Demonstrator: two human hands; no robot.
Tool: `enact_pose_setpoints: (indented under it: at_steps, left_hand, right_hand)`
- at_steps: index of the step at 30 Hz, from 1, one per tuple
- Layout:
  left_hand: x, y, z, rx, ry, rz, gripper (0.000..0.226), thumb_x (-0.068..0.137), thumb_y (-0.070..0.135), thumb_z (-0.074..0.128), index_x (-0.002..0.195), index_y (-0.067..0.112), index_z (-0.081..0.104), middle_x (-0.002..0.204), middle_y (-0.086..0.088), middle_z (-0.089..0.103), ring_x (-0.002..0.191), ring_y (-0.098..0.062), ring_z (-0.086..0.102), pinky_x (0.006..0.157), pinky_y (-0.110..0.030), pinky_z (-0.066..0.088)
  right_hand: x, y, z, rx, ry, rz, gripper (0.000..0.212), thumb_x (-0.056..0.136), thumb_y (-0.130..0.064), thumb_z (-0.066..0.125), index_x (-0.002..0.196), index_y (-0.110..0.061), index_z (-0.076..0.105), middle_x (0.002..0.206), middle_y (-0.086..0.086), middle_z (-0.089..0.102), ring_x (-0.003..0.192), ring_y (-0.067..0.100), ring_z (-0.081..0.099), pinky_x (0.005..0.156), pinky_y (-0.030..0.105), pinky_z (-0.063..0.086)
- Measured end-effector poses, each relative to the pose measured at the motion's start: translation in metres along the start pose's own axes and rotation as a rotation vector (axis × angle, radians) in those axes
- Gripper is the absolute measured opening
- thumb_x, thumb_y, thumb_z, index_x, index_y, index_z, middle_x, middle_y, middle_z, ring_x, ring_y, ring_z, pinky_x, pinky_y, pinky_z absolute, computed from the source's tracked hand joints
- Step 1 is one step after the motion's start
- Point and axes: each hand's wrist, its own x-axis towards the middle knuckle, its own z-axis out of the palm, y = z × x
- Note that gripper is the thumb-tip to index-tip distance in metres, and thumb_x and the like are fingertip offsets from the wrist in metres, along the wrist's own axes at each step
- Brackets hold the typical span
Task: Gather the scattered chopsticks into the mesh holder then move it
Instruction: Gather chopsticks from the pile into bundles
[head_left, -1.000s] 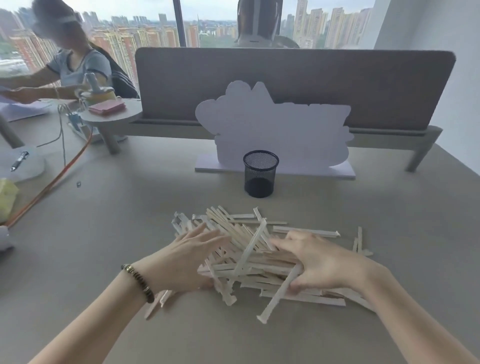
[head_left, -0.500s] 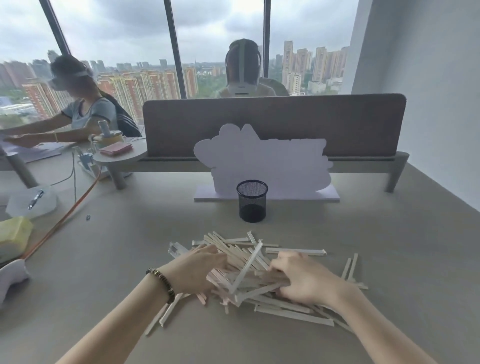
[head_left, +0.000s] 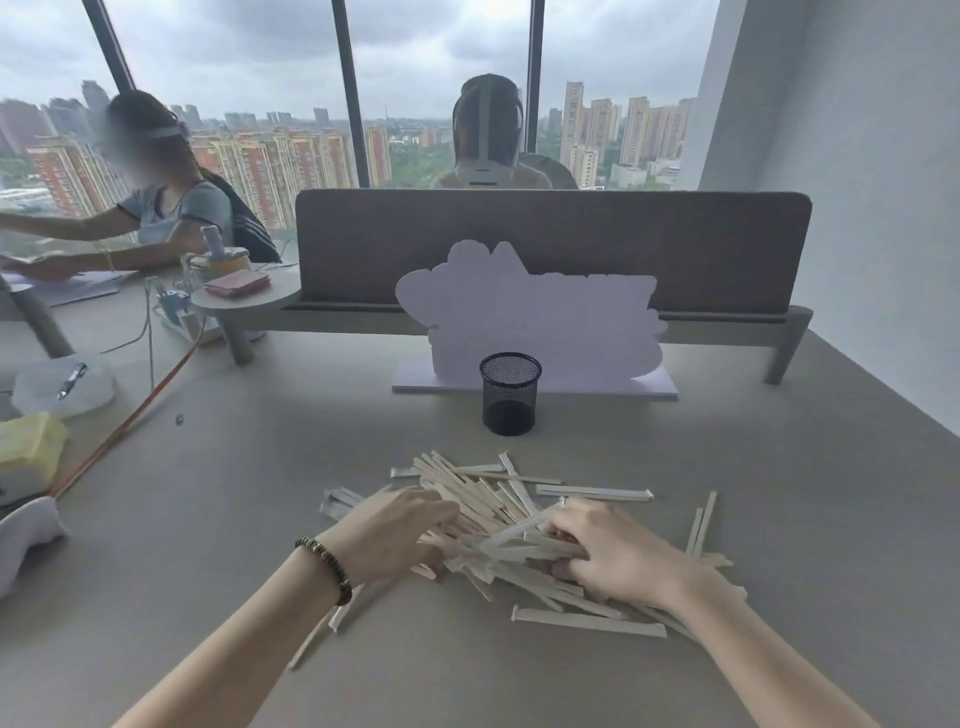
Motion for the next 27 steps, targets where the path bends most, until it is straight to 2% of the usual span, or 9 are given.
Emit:
enact_pose_setpoints:
  at_steps: [5, 8, 11, 15, 17, 20, 22, 24, 27]
  left_hand:
    - [0.002, -0.003, 0.005, -0.06, 0.031, 0.015, 0.035, 0.081, 0.038, 0.068, 0.112, 0.024, 0.064, 0.109, 0.006, 0.068, 0.103, -0.016, 0.061, 0.088, -0.029, 0.047]
    - [0.003, -0.008, 0.008, -0.087, 0.018, 0.014, 0.027, 0.081, 0.035, 0.067, 0.104, 0.021, 0.067, 0.102, 0.003, 0.066, 0.099, -0.018, 0.06, 0.082, -0.026, 0.044]
    - [0.003, -0.008, 0.01, -0.111, 0.037, 0.008, 0.019, 0.084, 0.031, 0.068, 0.094, 0.015, 0.064, 0.097, -0.001, 0.061, 0.093, -0.021, 0.058, 0.078, -0.029, 0.042]
    - [0.005, -0.007, 0.004, -0.189, 0.113, -0.009, 0.021, 0.091, 0.029, 0.063, 0.087, 0.011, 0.052, 0.088, 0.0, 0.058, 0.081, -0.02, 0.054, 0.075, -0.034, 0.043]
    - [0.008, -0.009, 0.001, -0.202, 0.155, -0.03, 0.02, 0.096, 0.03, 0.056, 0.088, 0.016, 0.047, 0.078, 0.011, 0.055, 0.07, -0.006, 0.05, 0.087, -0.032, 0.041]
    - [0.012, -0.007, -0.005, -0.207, 0.183, -0.074, 0.013, 0.102, 0.031, 0.048, 0.093, 0.028, 0.039, 0.075, 0.019, 0.058, 0.071, 0.009, 0.051, 0.11, -0.031, 0.021]
    - [0.015, -0.003, -0.009, -0.252, 0.221, -0.091, 0.016, 0.102, 0.026, 0.048, 0.092, 0.031, 0.036, 0.078, 0.013, 0.065, 0.077, -0.007, 0.058, 0.104, -0.029, 0.032]
    - [0.018, 0.001, -0.015, -0.33, 0.256, -0.113, 0.019, 0.102, 0.023, 0.047, 0.09, 0.031, 0.034, 0.074, 0.006, 0.063, 0.071, -0.02, 0.056, 0.078, -0.033, 0.049]
    - [0.023, 0.007, -0.021, -0.389, 0.32, -0.125, 0.018, 0.104, 0.024, 0.044, 0.09, 0.027, 0.034, 0.068, 0.007, 0.052, 0.058, -0.016, 0.046, 0.063, -0.04, 0.046]
  right_hand:
    - [0.002, 0.0, 0.0, 0.038, 0.037, 0.016, 0.022, 0.083, -0.024, 0.071, 0.096, -0.037, 0.058, 0.097, -0.018, 0.059, 0.093, 0.009, 0.058, 0.079, 0.026, 0.047]
    - [0.004, 0.003, 0.001, 0.052, 0.047, 0.006, 0.024, 0.084, -0.024, 0.071, 0.078, -0.036, 0.052, 0.084, -0.017, 0.056, 0.082, 0.007, 0.056, 0.068, 0.018, 0.04]
    - [0.007, 0.005, -0.004, 0.087, 0.065, -0.007, 0.015, 0.088, -0.02, 0.068, 0.083, -0.031, 0.06, 0.087, -0.013, 0.055, 0.08, 0.005, 0.054, 0.069, 0.02, 0.037]
    - [0.007, 0.005, -0.017, 0.212, 0.124, 0.0, 0.027, 0.096, -0.025, 0.064, 0.077, -0.038, 0.05, 0.087, -0.009, 0.051, 0.074, 0.003, 0.053, 0.069, 0.02, 0.04]
    - [0.006, 0.002, -0.025, 0.261, 0.162, -0.016, 0.021, 0.098, -0.026, 0.061, 0.081, -0.033, 0.051, 0.086, -0.009, 0.05, 0.073, 0.003, 0.053, 0.069, 0.023, 0.04]
    - [0.007, 0.0, -0.034, 0.327, 0.215, -0.018, 0.019, 0.1, -0.021, 0.056, 0.089, -0.036, 0.053, 0.09, -0.014, 0.056, 0.08, 0.001, 0.06, 0.074, 0.018, 0.043]
    - [0.01, 0.0, -0.037, 0.354, 0.235, -0.01, 0.01, 0.102, -0.02, 0.053, 0.094, -0.025, 0.054, 0.088, -0.011, 0.062, 0.075, 0.004, 0.064, 0.077, 0.025, 0.049]
    - [0.014, 0.001, -0.038, 0.381, 0.249, -0.003, 0.009, 0.103, -0.021, 0.049, 0.097, -0.015, 0.051, 0.086, -0.006, 0.068, 0.069, 0.006, 0.065, 0.078, 0.035, 0.052]
    - [0.019, 0.0, -0.038, 0.467, 0.302, -0.001, 0.012, 0.104, -0.02, 0.047, 0.096, -0.011, 0.049, 0.076, -0.003, 0.064, 0.062, 0.008, 0.06, 0.075, 0.041, 0.052]
